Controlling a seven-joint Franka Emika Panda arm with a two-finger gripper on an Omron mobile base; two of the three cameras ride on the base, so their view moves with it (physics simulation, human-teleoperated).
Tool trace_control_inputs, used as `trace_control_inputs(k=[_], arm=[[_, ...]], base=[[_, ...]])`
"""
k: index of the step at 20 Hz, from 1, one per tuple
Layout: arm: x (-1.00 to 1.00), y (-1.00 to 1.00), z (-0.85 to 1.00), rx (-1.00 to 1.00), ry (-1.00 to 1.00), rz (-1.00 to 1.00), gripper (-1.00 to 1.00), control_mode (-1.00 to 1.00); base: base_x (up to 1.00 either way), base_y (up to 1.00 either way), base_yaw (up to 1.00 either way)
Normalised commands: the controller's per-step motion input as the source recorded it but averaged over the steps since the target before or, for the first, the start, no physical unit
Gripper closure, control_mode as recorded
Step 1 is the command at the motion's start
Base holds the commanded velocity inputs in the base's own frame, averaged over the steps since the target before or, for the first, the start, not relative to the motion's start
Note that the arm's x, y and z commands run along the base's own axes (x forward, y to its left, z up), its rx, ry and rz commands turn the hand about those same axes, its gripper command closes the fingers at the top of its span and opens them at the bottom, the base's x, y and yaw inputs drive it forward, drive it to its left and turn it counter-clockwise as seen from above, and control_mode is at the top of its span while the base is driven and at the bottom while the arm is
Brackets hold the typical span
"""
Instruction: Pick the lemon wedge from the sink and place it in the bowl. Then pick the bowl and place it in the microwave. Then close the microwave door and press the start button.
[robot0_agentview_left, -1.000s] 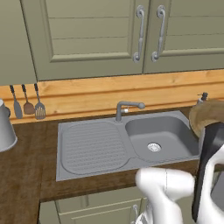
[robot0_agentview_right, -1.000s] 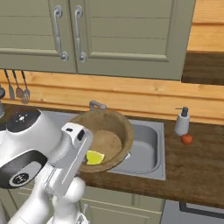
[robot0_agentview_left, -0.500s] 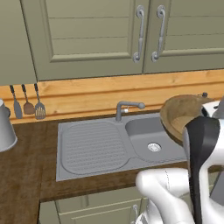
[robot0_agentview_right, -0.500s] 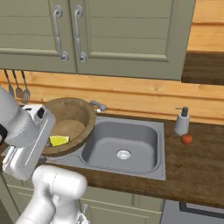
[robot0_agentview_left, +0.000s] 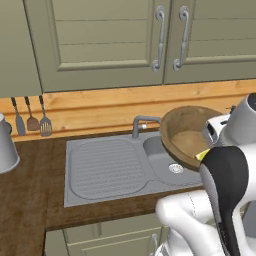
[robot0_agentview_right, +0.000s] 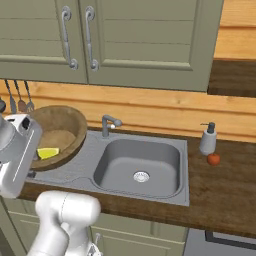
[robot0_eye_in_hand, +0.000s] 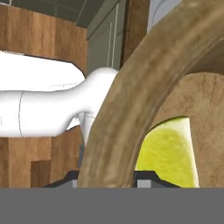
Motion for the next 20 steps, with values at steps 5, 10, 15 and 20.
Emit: trace_control_inputs(k=[5, 10, 15, 20], arm=[[0.21, 0.09, 0.0, 0.02, -0.24, 0.05, 1.0, -1.0], [0.17, 0.03, 0.08, 0.04, -0.13, 0.04, 1.0, -1.0], [0.0, 0.0, 0.02, 0.01, 0.0, 0.01, 1.0, 1.0], [0.0, 0.0, 0.0, 0.0, 0.0, 0.0, 1.0, 1.0]], base=[[0.0, 0.0, 0.0], [0.0, 0.0, 0.0], [-0.17, -0.13, 0.01], [-0.78, -0.7, -0.15]])
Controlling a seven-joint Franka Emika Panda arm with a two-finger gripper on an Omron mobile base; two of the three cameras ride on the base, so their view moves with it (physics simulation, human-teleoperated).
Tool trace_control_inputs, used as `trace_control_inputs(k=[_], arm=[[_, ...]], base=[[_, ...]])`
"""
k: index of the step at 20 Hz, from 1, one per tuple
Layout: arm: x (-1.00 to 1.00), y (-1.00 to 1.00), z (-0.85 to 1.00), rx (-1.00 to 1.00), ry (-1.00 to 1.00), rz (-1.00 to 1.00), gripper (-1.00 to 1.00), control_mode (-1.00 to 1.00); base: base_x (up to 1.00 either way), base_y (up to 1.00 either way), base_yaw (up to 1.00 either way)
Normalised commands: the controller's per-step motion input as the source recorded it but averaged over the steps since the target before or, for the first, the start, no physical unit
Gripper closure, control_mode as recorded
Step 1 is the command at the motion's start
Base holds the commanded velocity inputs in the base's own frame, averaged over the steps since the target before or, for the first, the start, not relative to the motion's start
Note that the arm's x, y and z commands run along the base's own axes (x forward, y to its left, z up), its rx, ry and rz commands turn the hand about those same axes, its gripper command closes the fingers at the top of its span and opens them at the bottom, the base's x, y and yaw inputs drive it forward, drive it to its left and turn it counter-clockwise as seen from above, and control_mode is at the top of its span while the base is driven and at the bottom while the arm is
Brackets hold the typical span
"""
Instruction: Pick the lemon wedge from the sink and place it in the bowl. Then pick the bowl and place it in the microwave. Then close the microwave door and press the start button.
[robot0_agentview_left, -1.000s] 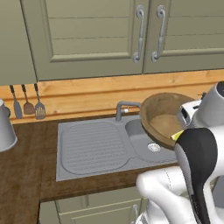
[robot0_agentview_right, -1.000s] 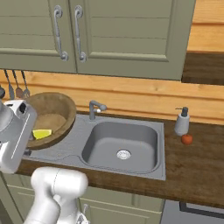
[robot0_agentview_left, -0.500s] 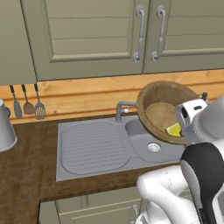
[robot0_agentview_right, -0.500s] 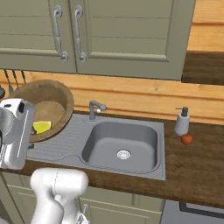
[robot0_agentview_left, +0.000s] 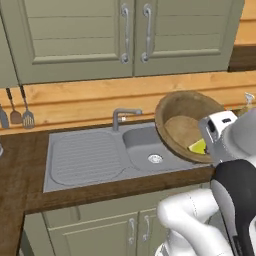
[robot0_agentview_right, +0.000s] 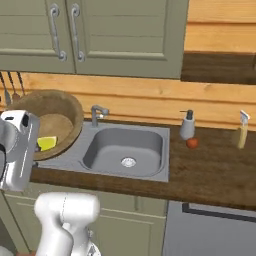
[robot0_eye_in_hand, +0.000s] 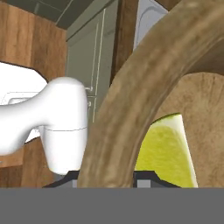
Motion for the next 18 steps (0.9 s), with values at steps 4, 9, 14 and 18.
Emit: trace_control_inputs(k=[4, 9, 14, 18], arm=[[0.0, 0.0, 0.0, 0.0, 0.0, 0.0, 1.0, 1.0], [0.0, 0.0, 0.0, 0.0, 0.0, 0.0, 1.0, 1.0], [0.0, 0.0, 0.0, 0.0, 0.0, 0.0, 1.0, 1.0], [0.0, 0.0, 0.0, 0.0, 0.0, 0.0, 1.0, 1.0]], base=[[-0.8, -0.91, -0.46], [-0.04, -0.1, -0.95], [0.0, 0.0, -1.0], [0.0, 0.0, -1.0]])
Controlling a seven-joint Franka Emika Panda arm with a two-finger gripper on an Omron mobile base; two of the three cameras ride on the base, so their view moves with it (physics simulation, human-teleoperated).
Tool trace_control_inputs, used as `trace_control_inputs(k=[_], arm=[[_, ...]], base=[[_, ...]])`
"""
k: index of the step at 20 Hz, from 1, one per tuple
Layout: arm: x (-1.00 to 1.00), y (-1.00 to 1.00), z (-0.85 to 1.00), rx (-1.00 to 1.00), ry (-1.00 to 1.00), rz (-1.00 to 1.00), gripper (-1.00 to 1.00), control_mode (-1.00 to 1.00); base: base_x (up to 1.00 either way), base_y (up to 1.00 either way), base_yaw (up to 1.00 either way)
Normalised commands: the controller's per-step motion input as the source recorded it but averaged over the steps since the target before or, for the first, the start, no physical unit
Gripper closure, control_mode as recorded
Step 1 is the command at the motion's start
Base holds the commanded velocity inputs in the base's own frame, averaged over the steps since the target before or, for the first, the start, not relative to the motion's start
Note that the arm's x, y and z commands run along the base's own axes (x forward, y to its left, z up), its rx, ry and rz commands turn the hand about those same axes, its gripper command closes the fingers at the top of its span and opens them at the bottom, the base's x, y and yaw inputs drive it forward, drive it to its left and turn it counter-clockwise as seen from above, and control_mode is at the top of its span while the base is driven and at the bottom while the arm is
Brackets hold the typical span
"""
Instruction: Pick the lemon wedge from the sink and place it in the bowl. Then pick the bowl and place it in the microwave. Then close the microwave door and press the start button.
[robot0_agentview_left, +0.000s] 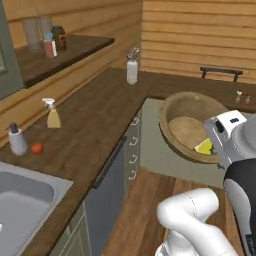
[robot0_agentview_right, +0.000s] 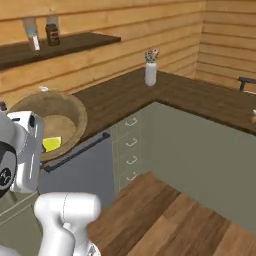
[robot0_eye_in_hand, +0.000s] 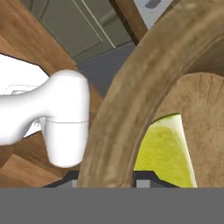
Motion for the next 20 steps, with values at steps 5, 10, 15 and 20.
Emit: trace_control_inputs(k=[5, 10, 15, 20], arm=[[0.0, 0.0, 0.0, 0.0, 0.0, 0.0, 1.0, 1.0], [0.0, 0.0, 0.0, 0.0, 0.0, 0.0, 1.0, 1.0], [0.0, 0.0, 0.0, 0.0, 0.0, 0.0, 1.0, 1.0], [0.0, 0.0, 0.0, 0.0, 0.0, 0.0, 1.0, 1.0]], base=[[0.0, 0.0, -1.0], [0.0, 0.0, -1.0], [0.0, 0.0, -1.0], [0.0, 0.0, -1.0]])
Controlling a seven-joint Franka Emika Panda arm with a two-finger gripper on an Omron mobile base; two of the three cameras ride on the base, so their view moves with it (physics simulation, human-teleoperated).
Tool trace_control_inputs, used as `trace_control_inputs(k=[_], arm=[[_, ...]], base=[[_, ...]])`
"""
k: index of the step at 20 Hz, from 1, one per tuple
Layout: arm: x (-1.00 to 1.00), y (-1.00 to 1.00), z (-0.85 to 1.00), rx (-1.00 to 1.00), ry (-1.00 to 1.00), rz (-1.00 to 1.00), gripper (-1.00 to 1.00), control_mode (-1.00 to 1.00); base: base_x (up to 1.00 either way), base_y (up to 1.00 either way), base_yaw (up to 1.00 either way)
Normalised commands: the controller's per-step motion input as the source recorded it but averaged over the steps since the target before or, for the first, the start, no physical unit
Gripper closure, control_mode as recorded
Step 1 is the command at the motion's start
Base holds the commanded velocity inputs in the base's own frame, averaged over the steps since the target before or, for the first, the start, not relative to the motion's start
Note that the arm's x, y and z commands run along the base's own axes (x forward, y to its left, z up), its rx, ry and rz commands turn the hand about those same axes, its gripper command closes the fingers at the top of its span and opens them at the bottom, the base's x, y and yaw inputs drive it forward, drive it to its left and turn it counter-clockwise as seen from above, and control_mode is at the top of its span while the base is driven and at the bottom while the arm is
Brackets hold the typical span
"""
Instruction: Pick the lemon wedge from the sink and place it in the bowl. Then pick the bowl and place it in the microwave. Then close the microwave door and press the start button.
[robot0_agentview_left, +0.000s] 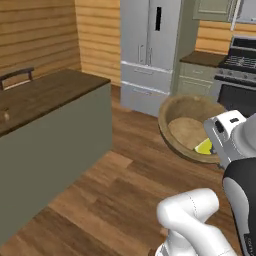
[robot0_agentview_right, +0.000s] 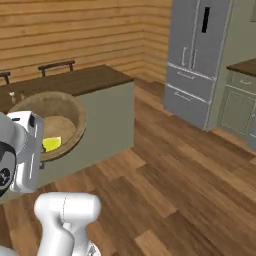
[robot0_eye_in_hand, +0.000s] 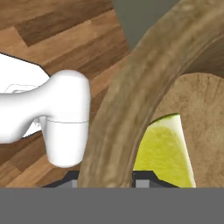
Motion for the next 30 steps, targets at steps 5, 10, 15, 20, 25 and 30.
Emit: trace_control_inputs(k=[5, 10, 15, 20, 25, 30], arm=[[0.0, 0.0, 0.0, 0.0, 0.0, 0.0, 1.0, 1.0], [0.0, 0.0, 0.0, 0.0, 0.0, 0.0, 1.0, 1.0], [0.0, 0.0, 0.0, 0.0, 0.0, 0.0, 1.0, 1.0], [0.0, 0.0, 0.0, 0.0, 0.0, 0.0, 1.0, 1.0], [0.0, 0.0, 0.0, 0.0, 0.0, 0.0, 1.0, 1.0], [0.0, 0.0, 0.0, 0.0, 0.0, 0.0, 1.0, 1.0]], base=[[0.0, 0.0, -1.0], [0.21, 0.01, -0.86], [0.12, 0.11, -0.85], [0.88, 0.86, -0.44], [1.0, 0.74, 0.09], [1.0, 0.01, 0.38]])
